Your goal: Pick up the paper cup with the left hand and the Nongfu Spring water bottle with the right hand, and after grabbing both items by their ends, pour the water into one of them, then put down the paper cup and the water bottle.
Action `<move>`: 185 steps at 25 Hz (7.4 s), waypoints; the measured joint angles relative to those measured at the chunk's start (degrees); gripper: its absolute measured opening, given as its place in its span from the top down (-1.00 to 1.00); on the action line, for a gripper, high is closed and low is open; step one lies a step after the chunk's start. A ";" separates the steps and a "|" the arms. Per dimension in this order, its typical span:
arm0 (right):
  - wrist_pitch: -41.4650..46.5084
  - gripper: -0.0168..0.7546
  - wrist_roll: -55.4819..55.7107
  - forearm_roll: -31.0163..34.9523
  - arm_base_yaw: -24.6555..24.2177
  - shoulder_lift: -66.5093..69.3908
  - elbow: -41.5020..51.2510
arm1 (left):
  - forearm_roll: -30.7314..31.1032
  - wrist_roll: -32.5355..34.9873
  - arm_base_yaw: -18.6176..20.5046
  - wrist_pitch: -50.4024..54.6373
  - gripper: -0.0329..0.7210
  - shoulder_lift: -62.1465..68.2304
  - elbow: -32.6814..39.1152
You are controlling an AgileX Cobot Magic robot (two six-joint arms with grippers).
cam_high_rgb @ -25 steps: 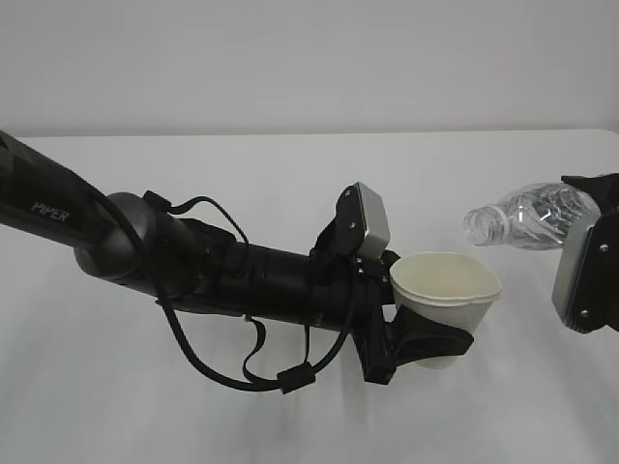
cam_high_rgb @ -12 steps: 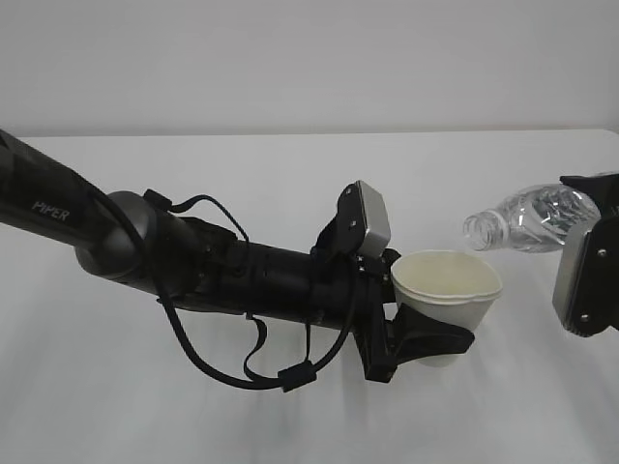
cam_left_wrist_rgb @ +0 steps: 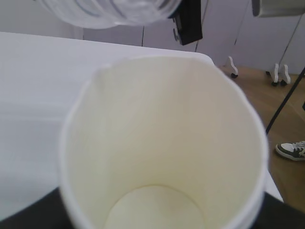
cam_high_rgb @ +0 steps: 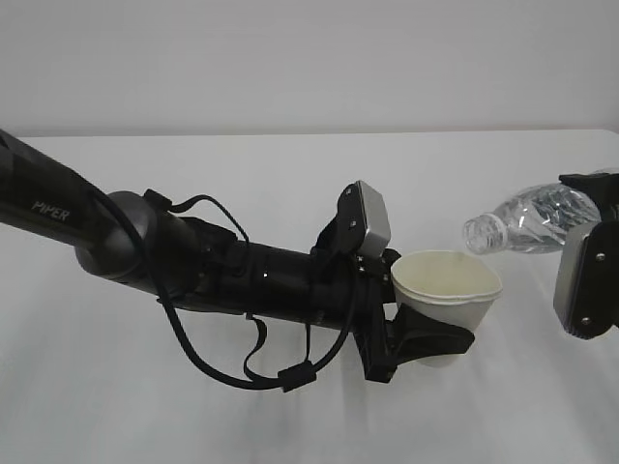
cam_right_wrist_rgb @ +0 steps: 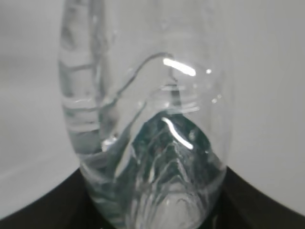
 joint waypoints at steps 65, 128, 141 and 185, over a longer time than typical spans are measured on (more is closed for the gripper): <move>-1.13 -0.10 -1.32 -1.25 0.00 0.00 0.00 | 0.11 -0.10 0.00 -0.12 -0.23 0.35 0.00; -2.70 -0.10 -1.68 -1.38 0.00 0.00 0.00 | 0.11 -0.10 0.00 -0.56 -0.23 0.35 0.00; -2.70 -0.09 -1.78 -1.38 0.00 0.00 0.00 | 0.11 -0.10 0.00 -0.56 -0.23 0.35 0.00; -2.13 -0.09 -2.37 -1.49 0.00 0.00 0.00 | 0.41 -0.10 0.00 -1.92 -0.22 0.35 0.00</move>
